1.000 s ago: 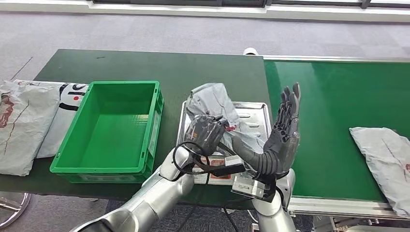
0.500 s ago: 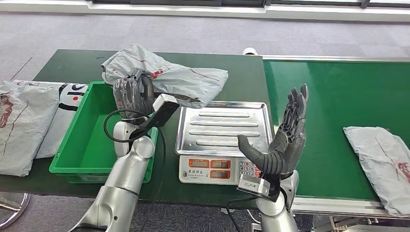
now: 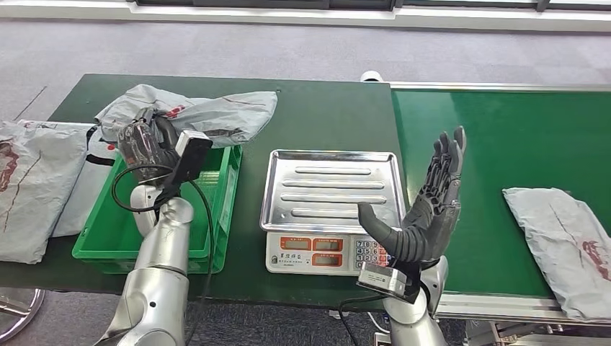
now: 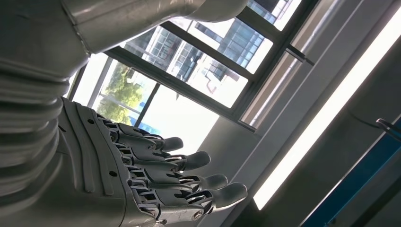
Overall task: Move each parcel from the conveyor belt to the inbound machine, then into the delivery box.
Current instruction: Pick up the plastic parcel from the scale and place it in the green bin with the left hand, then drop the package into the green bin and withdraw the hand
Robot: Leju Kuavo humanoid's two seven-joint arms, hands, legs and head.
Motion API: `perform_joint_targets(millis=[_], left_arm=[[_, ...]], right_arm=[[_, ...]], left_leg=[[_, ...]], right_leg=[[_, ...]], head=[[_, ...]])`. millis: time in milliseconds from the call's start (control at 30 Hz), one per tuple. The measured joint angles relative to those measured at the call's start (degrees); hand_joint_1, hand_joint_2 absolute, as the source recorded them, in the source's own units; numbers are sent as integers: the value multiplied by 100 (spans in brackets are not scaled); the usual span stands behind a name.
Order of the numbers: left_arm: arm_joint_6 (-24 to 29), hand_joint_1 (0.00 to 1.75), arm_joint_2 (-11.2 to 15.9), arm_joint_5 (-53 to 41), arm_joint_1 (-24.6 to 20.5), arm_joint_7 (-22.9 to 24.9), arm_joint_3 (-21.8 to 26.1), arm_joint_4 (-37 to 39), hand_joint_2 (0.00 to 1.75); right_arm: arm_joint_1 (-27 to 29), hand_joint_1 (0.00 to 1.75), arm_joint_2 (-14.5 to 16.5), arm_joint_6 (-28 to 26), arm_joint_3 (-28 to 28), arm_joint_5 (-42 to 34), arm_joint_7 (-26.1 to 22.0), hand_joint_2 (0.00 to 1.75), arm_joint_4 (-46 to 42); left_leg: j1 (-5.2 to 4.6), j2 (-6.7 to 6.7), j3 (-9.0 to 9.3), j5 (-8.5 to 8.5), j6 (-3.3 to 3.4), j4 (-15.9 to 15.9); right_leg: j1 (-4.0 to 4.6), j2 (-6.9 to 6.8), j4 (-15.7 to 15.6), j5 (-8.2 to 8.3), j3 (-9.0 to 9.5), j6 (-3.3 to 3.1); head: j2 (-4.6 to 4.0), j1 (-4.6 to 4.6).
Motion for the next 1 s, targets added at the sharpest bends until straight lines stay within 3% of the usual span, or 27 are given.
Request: perform_joint_targets(millis=[233, 467, 600, 1000], left_arm=[[0, 175, -2, -92, -141, -426, 1267, 250, 175], [-1, 175, -2, -39, -143, -434, 1813, 508, 175], [-7, 1, -2, -51, -182, -462, 2022, 616, 175], [-7, 0, -2, 371, -194, -465, 2089, 659, 175]], right_arm=[[1, 0, 0, 0, -3, -19, 0, 175, -2], [3, 0, 0, 0, -5, -37, 0, 175, -2], [3, 0, 0, 0, -10, -45, 0, 175, -2], [3, 0, 0, 0, -39, -51, 0, 175, 20]], left_leg=[[0, -2, -1, 0, 0, 0], [-1, -3, -2, 0, 0, 0], [-1, -5, -1, 0, 0, 0], [-1, -7, 7, 2, -1, -1]], right_leg=[[0, 1, 0, 0, -1, 0], [-1, 0, -1, 0, 0, 0], [-1, -2, -1, 0, 1, 0], [-2, -6, 0, 0, 11, 0]], head=[[-1, 0], [0, 1], [0, 1], [0, 0]])
